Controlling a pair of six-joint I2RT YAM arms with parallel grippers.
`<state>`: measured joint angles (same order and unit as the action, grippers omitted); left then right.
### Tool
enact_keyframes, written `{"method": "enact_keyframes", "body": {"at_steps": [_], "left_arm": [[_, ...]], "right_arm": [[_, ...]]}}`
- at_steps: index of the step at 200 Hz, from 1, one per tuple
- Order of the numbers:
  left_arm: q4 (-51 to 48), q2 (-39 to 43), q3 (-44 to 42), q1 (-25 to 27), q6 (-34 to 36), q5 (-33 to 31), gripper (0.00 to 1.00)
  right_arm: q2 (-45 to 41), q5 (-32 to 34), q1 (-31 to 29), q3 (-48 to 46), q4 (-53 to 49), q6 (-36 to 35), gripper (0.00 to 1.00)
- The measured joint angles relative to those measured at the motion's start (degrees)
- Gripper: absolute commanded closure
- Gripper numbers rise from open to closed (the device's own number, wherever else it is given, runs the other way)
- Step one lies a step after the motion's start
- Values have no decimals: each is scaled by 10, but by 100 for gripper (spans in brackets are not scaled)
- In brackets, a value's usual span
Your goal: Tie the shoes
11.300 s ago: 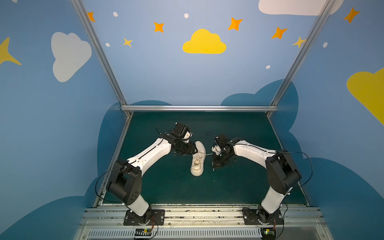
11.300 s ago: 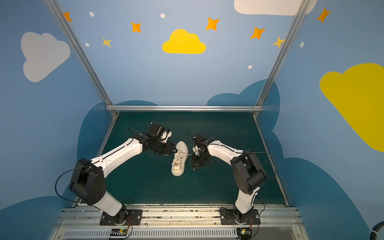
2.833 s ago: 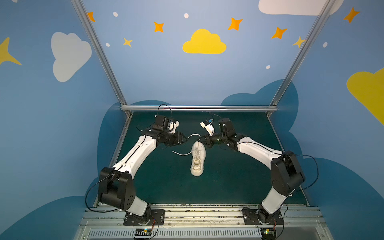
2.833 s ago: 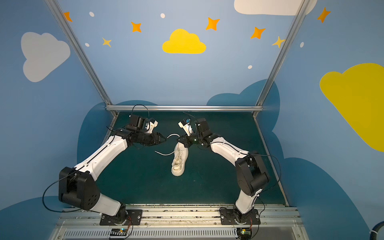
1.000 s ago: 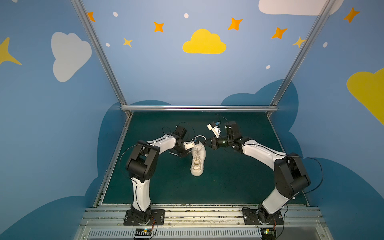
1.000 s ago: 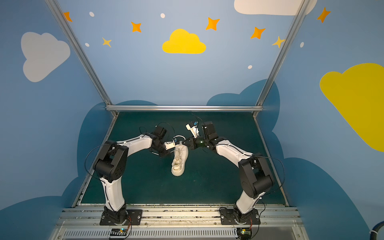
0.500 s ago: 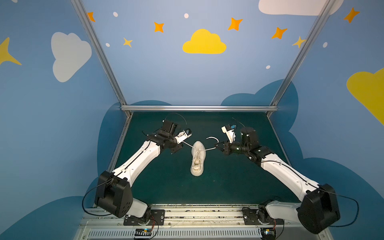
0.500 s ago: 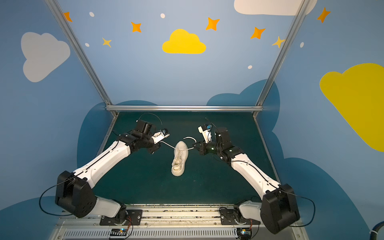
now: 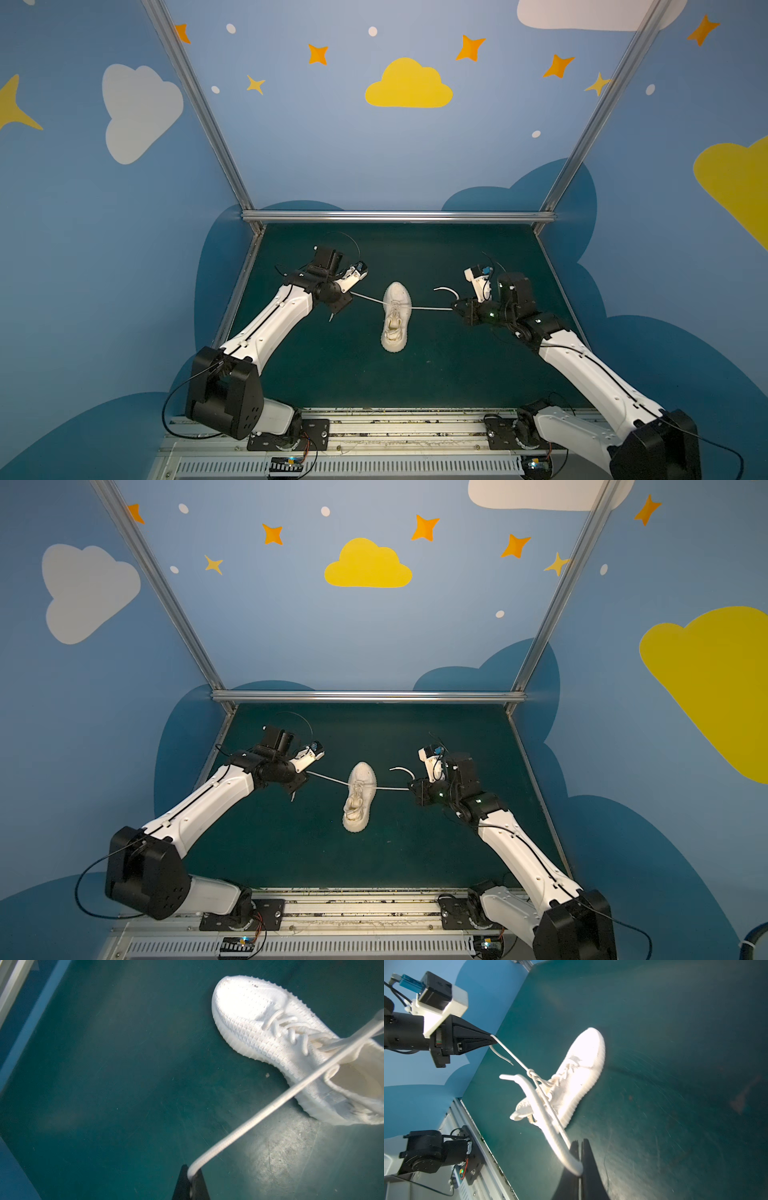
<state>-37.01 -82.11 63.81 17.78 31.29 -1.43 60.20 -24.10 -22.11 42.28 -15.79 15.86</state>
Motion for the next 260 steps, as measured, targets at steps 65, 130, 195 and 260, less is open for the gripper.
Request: {"method": "enact_keyframes", "body": {"at_steps": [65, 130, 195, 260], "left_arm": [[4, -52, -6, -14, -16, -7, 97], [0, -69, -6, -65, -57, -30, 97], [-14, -64, -16, -111, -98, -14, 97], [-19, -70, -39, -135, -118, 5, 97]], "right_arm": [[-52, 61, 53, -58, -38, 27, 100], [-52, 60, 134, -104, -56, 64, 100], [-54, 24, 210, -150, -55, 90, 100], [-40, -28, 261, -173, -44, 110, 100]]}}
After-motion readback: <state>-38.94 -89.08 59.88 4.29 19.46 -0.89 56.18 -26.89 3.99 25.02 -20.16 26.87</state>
